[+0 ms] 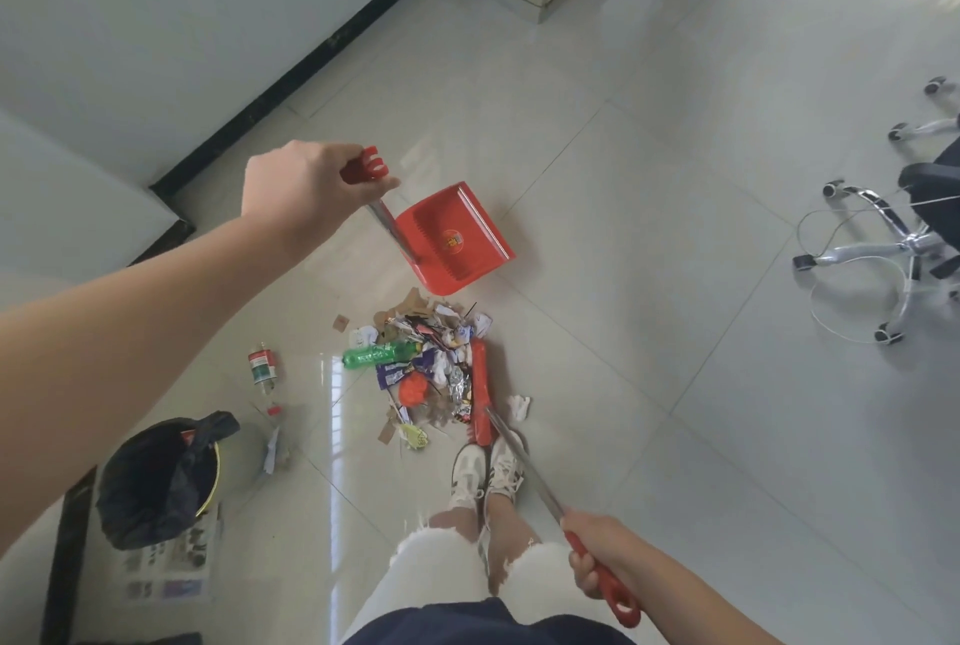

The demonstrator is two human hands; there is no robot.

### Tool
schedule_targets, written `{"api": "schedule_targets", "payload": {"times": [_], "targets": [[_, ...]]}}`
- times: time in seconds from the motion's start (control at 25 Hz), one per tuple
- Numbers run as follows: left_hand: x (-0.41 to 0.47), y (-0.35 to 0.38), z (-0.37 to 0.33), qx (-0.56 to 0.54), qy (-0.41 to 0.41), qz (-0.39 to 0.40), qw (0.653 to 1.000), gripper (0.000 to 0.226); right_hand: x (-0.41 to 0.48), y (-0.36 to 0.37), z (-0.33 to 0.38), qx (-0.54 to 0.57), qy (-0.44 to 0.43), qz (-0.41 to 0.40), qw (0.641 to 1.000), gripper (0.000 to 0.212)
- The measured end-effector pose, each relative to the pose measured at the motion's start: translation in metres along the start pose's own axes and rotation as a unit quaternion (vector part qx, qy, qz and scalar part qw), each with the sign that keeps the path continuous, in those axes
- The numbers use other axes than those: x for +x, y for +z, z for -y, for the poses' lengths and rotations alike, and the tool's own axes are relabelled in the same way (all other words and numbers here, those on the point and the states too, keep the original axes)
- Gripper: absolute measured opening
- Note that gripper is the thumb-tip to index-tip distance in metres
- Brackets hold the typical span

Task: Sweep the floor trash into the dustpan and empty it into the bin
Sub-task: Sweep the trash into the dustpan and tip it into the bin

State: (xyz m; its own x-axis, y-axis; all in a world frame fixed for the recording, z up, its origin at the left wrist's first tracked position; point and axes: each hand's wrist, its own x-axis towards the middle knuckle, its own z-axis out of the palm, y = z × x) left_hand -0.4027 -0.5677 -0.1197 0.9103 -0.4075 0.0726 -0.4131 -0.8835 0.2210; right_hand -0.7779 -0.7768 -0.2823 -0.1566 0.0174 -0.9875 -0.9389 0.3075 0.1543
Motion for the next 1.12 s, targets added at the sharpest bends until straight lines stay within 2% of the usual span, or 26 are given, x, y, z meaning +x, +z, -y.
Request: {"api": "schedule_targets", "payload": {"times": [0.16,0.32,0.56,0.72,0.88,1.12], "targets": [[0.010,-0.008,-0.002,-0.022,-0.008,-0.006,1.000,0.049,-0.013,0.008,0.006,0.008,0.000,0.006,1.000,0.022],[0.011,-0.014,-0.004,-0.023,0.010,0.000,1.000,0.048,-0.038,-0.004,0.019,0.061,-0.042,0.014,0.997,0.021],[-0.007,-0.009,-0.021,-0.032,0.019,0.014,0.999,0.043,-0.072,-0.028,0.018,0.024,-0.129,-0.064,0.989,0.005],[-0.021,-0.020,-0.027,-0.036,0.014,0.001,0.999,0.044,-0.070,-0.047,0.029,0.021,-0.176,-0.102,0.979,0.023],[-0.040,-0.032,-0.031,-0.042,-0.031,-0.020,0.998,0.047,-0.057,-0.075,0.032,0.005,-0.174,-0.111,0.979,0.011],[-0.073,-0.034,-0.044,0.008,-0.002,-0.013,1.000,0.045,-0.019,-0.102,-0.007,-0.001,-0.123,-0.156,0.980,0.021]]}}
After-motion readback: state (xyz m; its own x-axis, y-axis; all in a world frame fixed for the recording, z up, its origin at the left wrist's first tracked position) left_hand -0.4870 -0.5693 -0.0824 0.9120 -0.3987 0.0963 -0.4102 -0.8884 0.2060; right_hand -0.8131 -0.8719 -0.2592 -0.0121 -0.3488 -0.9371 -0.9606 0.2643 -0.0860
